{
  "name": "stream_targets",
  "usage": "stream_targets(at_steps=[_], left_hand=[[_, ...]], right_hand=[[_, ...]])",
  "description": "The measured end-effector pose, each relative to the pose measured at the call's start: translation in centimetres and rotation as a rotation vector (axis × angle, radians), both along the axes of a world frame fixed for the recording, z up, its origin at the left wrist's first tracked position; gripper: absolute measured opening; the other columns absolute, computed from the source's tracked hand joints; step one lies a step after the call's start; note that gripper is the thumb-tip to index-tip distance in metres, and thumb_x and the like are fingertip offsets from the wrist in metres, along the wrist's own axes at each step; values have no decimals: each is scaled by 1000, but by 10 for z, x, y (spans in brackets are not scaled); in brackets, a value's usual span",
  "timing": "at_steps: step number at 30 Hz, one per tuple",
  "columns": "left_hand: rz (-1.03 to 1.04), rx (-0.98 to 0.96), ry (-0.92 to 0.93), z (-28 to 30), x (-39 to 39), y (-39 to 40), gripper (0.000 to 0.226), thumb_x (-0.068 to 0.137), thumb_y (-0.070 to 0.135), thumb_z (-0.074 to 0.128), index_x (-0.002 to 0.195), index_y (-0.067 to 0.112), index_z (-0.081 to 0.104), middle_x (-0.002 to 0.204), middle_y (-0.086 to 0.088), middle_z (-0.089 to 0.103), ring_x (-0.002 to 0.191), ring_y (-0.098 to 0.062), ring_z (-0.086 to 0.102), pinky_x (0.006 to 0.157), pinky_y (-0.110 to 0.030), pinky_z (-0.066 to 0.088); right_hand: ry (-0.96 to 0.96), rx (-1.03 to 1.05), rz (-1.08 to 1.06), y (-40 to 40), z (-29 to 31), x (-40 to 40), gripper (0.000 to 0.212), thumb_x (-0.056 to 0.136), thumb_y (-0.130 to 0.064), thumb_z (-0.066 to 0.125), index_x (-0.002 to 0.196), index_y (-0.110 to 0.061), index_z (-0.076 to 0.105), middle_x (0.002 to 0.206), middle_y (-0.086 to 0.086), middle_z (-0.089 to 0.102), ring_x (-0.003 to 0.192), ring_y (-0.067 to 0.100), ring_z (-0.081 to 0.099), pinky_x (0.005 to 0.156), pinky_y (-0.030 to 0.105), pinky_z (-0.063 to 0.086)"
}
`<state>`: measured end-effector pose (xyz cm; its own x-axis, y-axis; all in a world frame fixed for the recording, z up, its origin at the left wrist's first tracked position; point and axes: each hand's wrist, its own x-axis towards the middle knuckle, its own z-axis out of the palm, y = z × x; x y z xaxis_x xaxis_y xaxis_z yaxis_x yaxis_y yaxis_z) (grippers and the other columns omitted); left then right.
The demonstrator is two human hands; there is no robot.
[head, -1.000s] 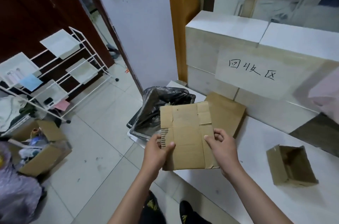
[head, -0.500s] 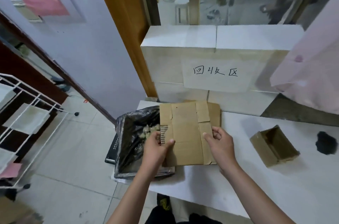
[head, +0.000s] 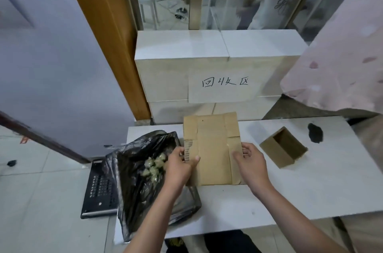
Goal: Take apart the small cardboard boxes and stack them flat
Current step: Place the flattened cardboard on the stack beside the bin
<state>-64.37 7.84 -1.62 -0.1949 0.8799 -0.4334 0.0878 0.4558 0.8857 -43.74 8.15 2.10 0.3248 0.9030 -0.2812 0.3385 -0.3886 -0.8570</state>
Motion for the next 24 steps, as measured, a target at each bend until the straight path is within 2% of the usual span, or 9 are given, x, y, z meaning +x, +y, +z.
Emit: stream_targets(at_steps=[3, 6, 8, 11, 14, 17, 21, 24], left_hand=[[-6, -22, -30, -5, -1, 5, 25, 84, 13, 79, 101, 20, 62, 98, -1, 75, 89, -13, 71, 81, -37, 59], [-13, -40, -8, -8, -3, 12, 24, 83, 14, 79, 98, 21, 62, 95, 1, 75, 88, -15, 72, 82, -41, 60], [-23, -52, 36, -11, -4, 19, 23, 83, 16, 79, 97, 22, 62, 94, 2, 74, 89, -16, 71, 83, -41, 59], [-50, -69, 115, -14, -2, 32, 24, 82, 20, 79, 97, 23, 62, 96, 3, 73, 89, -14, 70, 84, -38, 58], [-77, -95, 152, -20, 4, 46, 27, 84, 20, 78, 105, 17, 62, 101, 0, 72, 95, -18, 68, 89, -41, 56], [-84, -121, 232, -29, 10, 58, 28, 85, 24, 78, 107, 17, 62, 100, 2, 70, 95, -18, 67, 87, -33, 55], [-147, -138, 410, -45, 15, 79, 29, 87, 29, 76, 107, 11, 66, 98, -1, 67, 91, -17, 62, 76, -25, 47], [-181, -170, 466, -62, 23, 92, 33, 88, 28, 76, 108, 5, 65, 109, -10, 65, 103, -26, 62, 92, -36, 50]], right_hand=[[-26, -22, 11, -3, -2, -8, 28, 89, -26, 71, 114, -27, 60, 105, -11, 65, 94, 2, 62, 72, 21, 49], [-61, -51, 12, 2, -7, -16, 38, 88, -28, 73, 123, -24, 57, 111, -7, 65, 103, 12, 62, 85, 31, 54], [-88, -77, 18, 9, -12, -18, 45, 89, -29, 72, 130, -21, 56, 116, -4, 63, 111, 18, 60, 95, 38, 51], [-94, -77, 27, 23, -23, -19, 44, 89, -28, 71, 130, -20, 56, 117, -5, 63, 114, 16, 58, 94, 31, 48], [-109, -105, 39, 41, -36, -15, 51, 90, -27, 70, 137, -16, 52, 130, -1, 60, 121, 16, 53, 96, 26, 43], [-115, -145, 43, 59, -53, -10, 57, 91, -26, 70, 142, -13, 48, 140, 2, 56, 133, 20, 47, 109, 36, 41], [-131, -196, 56, 81, -76, -8, 58, 92, -25, 68, 144, -13, 46, 142, 4, 54, 134, 22, 47, 111, 41, 42], [-148, -230, 69, 98, -94, -5, 55, 92, -21, 67, 142, -10, 47, 139, 5, 56, 131, 25, 50, 110, 41, 42]])
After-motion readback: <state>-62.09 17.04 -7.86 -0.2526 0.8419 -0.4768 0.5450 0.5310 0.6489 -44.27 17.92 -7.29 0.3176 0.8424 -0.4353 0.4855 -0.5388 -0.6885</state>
